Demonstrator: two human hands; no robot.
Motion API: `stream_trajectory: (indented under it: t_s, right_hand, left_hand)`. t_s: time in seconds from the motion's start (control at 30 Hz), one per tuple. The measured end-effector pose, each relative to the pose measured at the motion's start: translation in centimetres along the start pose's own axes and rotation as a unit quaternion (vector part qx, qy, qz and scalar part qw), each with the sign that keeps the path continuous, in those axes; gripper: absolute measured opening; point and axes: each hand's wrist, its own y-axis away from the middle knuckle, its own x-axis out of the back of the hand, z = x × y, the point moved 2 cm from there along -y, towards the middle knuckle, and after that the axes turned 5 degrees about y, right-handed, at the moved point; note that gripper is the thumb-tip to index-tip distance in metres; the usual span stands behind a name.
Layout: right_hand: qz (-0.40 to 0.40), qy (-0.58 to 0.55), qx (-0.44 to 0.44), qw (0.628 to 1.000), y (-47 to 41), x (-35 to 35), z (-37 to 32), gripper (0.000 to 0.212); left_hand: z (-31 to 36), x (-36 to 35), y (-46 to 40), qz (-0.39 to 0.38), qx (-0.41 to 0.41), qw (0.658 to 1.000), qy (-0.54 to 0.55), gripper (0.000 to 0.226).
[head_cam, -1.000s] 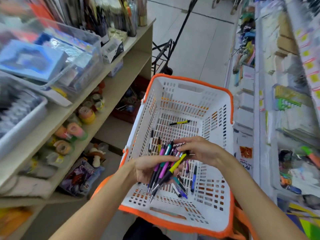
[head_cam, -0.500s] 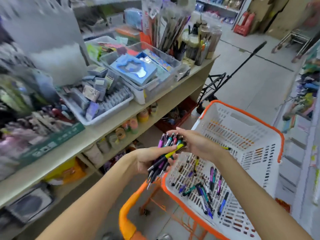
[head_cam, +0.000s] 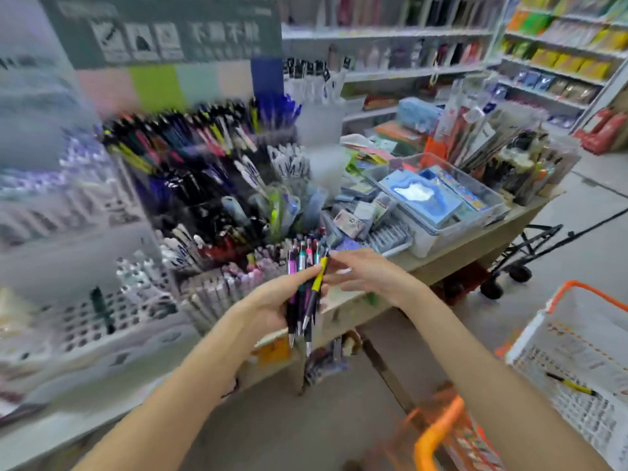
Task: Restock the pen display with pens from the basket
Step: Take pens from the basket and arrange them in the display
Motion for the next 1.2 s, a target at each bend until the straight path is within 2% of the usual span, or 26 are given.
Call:
stream_trajectory:
  t_s: [0.1,0.2,0.3,0.47,0.6,0.73,0.83,0.97,1.07,1.13,1.2]
  right_hand:
    - [0.019,0.029,0.052,0.998,-1.3,-3.9,-3.5,0.024]
    - [0.034,0.069,0.084,0.994,-2.1,-6.0,-5.9,0.020]
    - [0.024,0.057,0.116,0.991,-2.8,-8.0,-8.1,0.011]
    - [0.049,0.025,0.139,0.989,-5.0,-9.2,-10.3,0.013]
    - [0.037,-0.027,0.157,0.987,-7.4,-9.9,-12.6,0.015]
    - [0.010,-0.085,0.194,0.977,-9.0,-9.2,-15.6,0.016]
    - [0.056,-0.140,0.260,0.954,-10.7,-7.9,-18.3,0.014]
    - [0.164,-0.070,0.375,0.910,-12.8,-7.4,-21.9,0.009]
    - [0.234,0.043,0.461,0.855,-13.8,-8.1,-24.1,0.016]
    - [0.245,0.131,0.493,0.824,-14.4,-8.8,-24.7,0.020]
    - [0.236,0.247,0.487,0.804,-15.7,-9.7,-25.1,0.026]
  left_hand:
    - [3.4,2.6,2.9,0.020,-0.040,0.999,-0.010,0.020]
    - [6.1,4.1,4.9,0.010,-0.042,0.999,-0.008,0.022]
    - [8.4,5.8,5.8,0.017,-0.058,0.998,0.004,0.021]
    - [10.6,6.9,7.1,0.026,-0.094,0.995,0.020,0.020]
    - [12.9,8.4,7.3,0.055,-0.157,0.986,-0.001,0.028]
    - [15.6,9.0,7.3,0.110,-0.221,0.968,0.034,0.020]
    - [17.9,9.6,6.7,0.129,-0.271,0.951,0.080,0.013]
    - [20.1,10.4,6.3,0.169,-0.321,0.926,0.104,0.012]
    - [20.4,11.4,5.9,0.203,-0.337,0.913,0.104,0.015]
    - [20.2,11.8,5.9,0.228,-0.333,0.910,0.092,0.019]
    - [20.3,12.2,5.9,0.246,-0.324,0.909,0.087,0.023]
